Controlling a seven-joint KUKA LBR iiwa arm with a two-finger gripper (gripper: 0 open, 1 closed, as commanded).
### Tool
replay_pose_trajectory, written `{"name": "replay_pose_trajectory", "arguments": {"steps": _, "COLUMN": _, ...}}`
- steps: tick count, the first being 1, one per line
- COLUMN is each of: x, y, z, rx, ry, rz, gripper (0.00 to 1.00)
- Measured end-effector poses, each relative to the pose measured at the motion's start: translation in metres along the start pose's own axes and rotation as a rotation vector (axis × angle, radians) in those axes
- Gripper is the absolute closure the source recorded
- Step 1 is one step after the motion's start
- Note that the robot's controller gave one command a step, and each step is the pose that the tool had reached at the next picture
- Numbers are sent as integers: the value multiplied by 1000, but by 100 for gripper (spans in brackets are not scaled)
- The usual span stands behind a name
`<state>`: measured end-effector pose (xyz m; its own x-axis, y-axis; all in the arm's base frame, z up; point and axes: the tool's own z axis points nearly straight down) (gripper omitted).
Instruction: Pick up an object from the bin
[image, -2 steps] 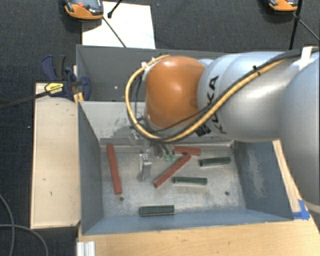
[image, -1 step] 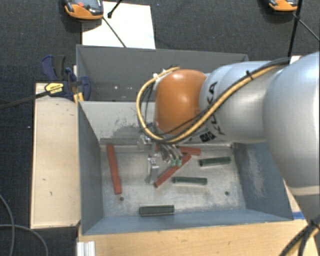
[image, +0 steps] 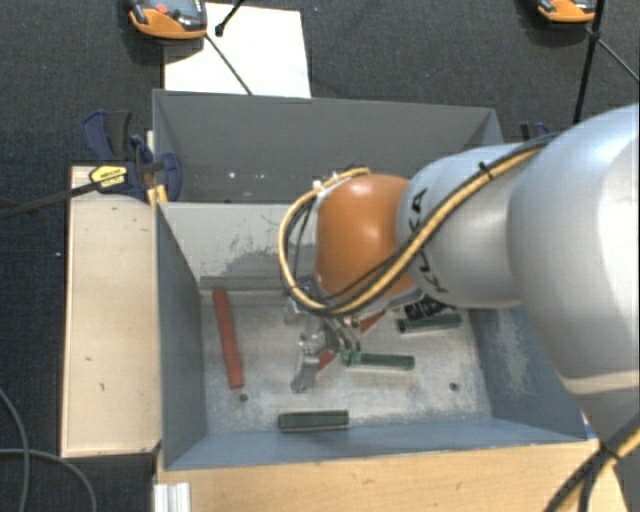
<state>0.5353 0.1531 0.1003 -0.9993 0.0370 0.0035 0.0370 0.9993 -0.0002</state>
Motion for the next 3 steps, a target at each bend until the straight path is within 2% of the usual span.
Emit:
{"name": "replay_pose_trajectory", "arguments": {"steps": 1, "x": -25, "y": 5, "z": 6, "rx": -2, "ry": -6, "rz": 42, "gripper": 0}}
{"name": "replay_pose_trajectory", "arguments": {"steps": 2, "x": -21, "y": 13, "z": -4, "rx": -1, "ry": -5, "rz": -87, "gripper": 0}}
{"name": "replay_pose_trajectory", "arguments": {"steps": 3, "x": 3, "y": -32, "z": 12, "rx": -2, "ry": -7, "rz": -228, "gripper": 0}}
